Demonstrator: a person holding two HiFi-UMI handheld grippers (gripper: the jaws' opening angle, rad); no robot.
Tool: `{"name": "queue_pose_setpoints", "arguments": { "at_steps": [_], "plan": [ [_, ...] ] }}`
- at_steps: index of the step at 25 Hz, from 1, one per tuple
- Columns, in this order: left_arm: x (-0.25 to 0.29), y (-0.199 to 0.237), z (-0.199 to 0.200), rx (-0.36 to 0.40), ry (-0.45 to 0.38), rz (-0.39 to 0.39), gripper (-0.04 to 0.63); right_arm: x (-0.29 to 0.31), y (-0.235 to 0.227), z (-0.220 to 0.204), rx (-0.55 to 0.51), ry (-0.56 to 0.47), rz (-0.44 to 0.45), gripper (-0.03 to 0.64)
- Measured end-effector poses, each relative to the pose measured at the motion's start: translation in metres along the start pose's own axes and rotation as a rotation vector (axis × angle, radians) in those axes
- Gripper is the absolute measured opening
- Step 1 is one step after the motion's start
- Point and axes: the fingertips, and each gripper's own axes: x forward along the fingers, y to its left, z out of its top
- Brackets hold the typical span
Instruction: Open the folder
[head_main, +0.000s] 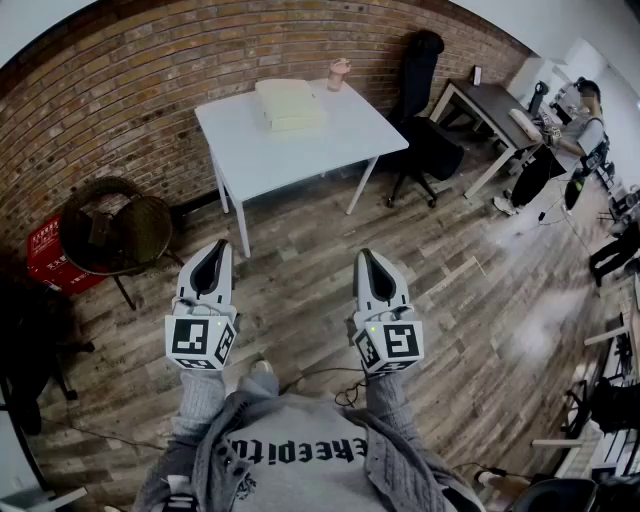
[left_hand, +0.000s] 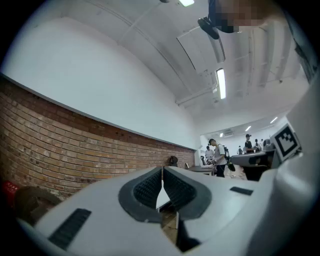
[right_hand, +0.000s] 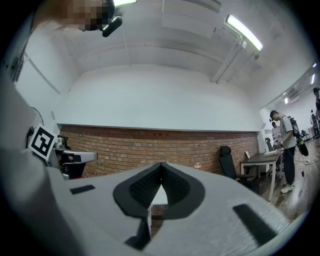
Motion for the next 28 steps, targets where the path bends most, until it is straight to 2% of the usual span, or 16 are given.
{"name": "queue_pose_setpoints", "arguments": {
  "at_steps": [16, 28],
  "plan": [
    [0.019, 0.022, -0.010, -0.011, 0.006, -0.021, 0.012, 0.027, 0.003, -0.004, -0.001, -0.015, -0.037, 0.003],
    [0.031, 0.082, -0.025, -0.021, 0.021, -0.025, 0.012, 0.064, 0.040, -0.026, 0.027, 0.002, -0.052, 0.003]
  ]
}}
